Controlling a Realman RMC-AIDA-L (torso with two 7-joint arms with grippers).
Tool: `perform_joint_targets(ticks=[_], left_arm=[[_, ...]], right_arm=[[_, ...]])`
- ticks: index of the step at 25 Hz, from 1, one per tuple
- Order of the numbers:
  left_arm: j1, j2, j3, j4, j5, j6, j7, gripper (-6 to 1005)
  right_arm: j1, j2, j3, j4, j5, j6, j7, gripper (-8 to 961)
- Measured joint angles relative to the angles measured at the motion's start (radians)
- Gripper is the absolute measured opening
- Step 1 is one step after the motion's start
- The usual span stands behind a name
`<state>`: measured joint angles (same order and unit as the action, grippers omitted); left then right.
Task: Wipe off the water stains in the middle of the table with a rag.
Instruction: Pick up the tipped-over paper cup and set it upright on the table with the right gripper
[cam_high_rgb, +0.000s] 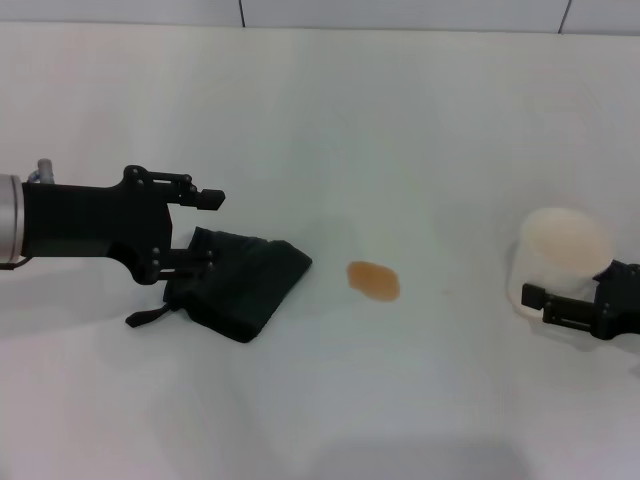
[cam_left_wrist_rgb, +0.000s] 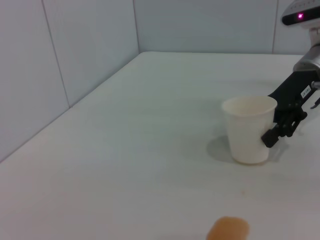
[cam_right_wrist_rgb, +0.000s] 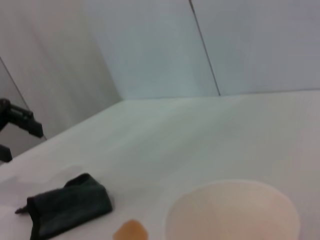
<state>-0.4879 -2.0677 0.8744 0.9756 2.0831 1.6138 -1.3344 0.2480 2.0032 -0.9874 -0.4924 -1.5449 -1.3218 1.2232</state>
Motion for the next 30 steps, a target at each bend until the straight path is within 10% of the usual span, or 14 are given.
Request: perform_joint_targets(ticks=[30], left_arm=[[-0.009, -0.002, 0.0, 0.0, 0.017, -0.023, 0.006, 568]], right_arm=[[-0.027, -0.015, -0.003, -0.055, -0.034, -0.003, 0.019, 856]])
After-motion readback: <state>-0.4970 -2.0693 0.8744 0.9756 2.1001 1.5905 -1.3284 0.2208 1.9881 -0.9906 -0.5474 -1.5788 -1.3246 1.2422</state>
